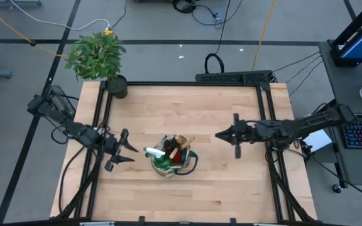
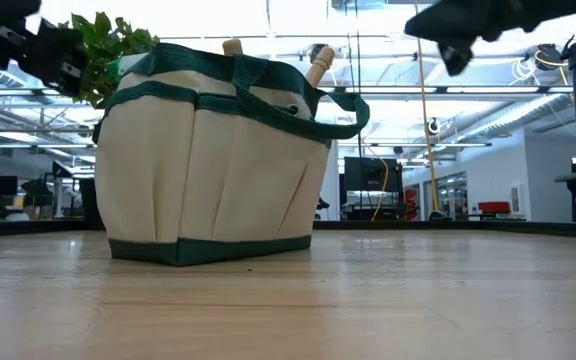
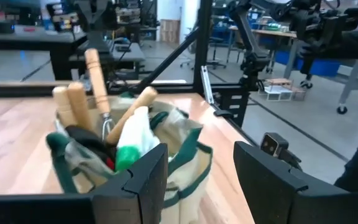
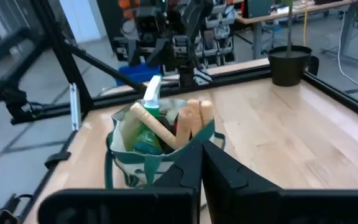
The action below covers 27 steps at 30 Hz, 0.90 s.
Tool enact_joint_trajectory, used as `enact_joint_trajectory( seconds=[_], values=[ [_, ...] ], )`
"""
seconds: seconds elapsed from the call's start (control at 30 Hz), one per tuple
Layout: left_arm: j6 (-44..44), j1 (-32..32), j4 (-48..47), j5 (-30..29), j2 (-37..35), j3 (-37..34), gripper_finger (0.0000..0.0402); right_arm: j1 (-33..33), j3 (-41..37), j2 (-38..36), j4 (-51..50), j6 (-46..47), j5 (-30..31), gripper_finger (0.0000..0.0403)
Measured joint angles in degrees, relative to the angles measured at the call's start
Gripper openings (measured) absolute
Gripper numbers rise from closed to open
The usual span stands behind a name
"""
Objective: Pick & Place Garden tools in Gardening bag
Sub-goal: Return to Home Position
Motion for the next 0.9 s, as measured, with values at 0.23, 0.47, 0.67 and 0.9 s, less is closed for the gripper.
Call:
enact_joint_trajectory(
  seconds=[0.23,0.47,0.67,0.9],
  values=[
    [-0.97,5.90,-6.22,2.73,-6.94,-0.02,0.0191,0.00,-8.40,-11.91,0.14,0.50,0.23,0.0000],
    [-1.02,7.78,-16.48,3.61,-17.41,-0.02,0.0191,0.00,-16.14,-20.17,0.23,0.76,0.32,0.0000],
    [-0.91,7.76,-23.56,3.61,-25.49,-0.02,0.0191,0.00,-20.90,-24.93,0.12,0.59,0.38,0.0000],
    [0.33,7.76,-25.10,3.56,-25.58,0.22,0.0191,0.00,-22.28,-29.56,-5.44,1.12,0.38,0.0000]
  ],
)
